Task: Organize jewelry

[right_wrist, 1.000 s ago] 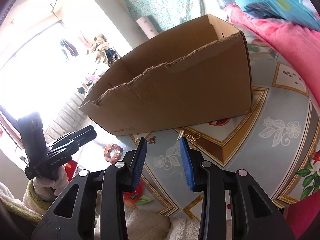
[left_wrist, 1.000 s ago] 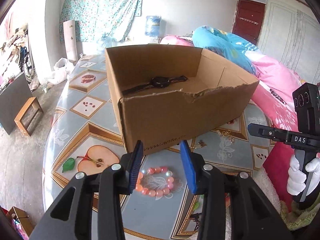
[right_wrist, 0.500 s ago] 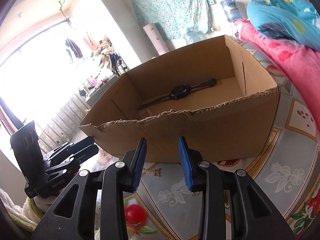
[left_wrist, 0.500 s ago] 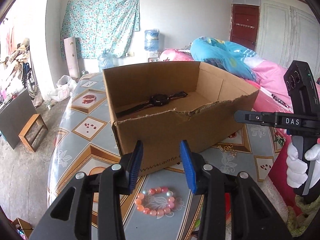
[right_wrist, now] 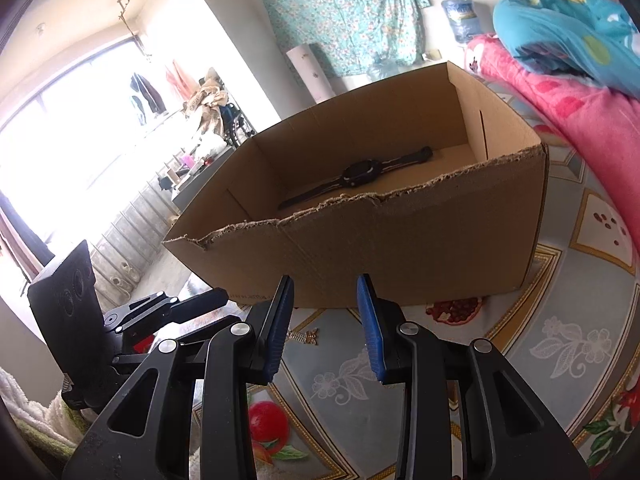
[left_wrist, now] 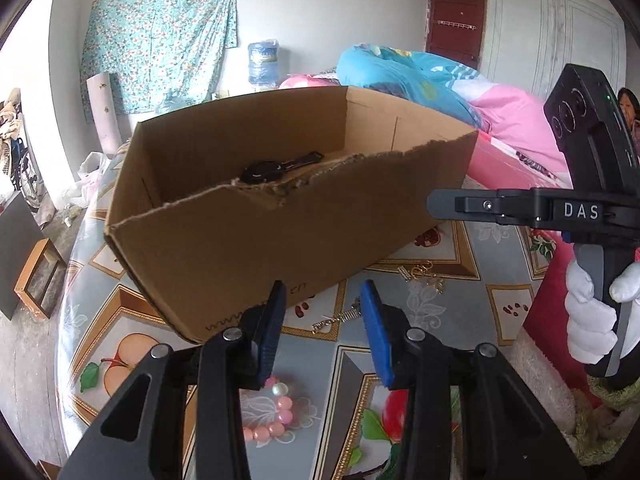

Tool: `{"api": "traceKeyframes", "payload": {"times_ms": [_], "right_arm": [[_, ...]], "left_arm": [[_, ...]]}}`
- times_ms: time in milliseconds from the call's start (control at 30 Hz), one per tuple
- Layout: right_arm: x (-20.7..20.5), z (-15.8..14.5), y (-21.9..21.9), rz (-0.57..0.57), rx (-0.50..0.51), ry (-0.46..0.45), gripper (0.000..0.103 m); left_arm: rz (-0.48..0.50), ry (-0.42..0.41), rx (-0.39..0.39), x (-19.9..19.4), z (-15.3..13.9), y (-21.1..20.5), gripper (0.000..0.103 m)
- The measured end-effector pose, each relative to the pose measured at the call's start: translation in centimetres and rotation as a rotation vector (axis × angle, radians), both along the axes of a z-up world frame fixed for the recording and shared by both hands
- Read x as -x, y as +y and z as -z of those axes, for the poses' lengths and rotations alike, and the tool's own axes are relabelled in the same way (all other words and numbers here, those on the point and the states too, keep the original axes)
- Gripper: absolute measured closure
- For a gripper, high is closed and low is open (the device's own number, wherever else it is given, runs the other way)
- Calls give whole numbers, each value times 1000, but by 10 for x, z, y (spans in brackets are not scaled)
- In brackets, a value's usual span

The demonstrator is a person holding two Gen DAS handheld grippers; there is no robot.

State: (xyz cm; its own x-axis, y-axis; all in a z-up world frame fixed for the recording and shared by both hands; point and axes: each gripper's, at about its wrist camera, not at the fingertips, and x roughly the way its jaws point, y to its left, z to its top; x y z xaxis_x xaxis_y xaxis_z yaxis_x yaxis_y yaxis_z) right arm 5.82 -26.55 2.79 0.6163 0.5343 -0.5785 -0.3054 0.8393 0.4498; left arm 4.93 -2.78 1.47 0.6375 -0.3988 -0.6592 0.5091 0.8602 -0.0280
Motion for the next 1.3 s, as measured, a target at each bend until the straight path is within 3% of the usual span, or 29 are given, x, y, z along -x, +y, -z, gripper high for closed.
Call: {"api": "traceKeyframes", "payload": {"times_ms": [333,767,833,967,1100,1300], "right_arm": [[12,32,-6,15,-27,116,70],[7,48,-17,36,-85,147,69],[8,49,-19,39,-93,151,69],[12,49,-21,38,-95,146,69],[16,48,-24,40,-101,144,69],[22,43,-25,42,-90,120,69]], "left_arm": [[90,88,-96,-30,34,-30,66],[138,273,-46,-16,34,-37,66],[138,273,-56,-11,34,-41,66],[105,183,-139,-3,29,-44,66],[68,197,-155,-12,32,-43,66],[32,202,-178,-22,36,-46,87]]}}
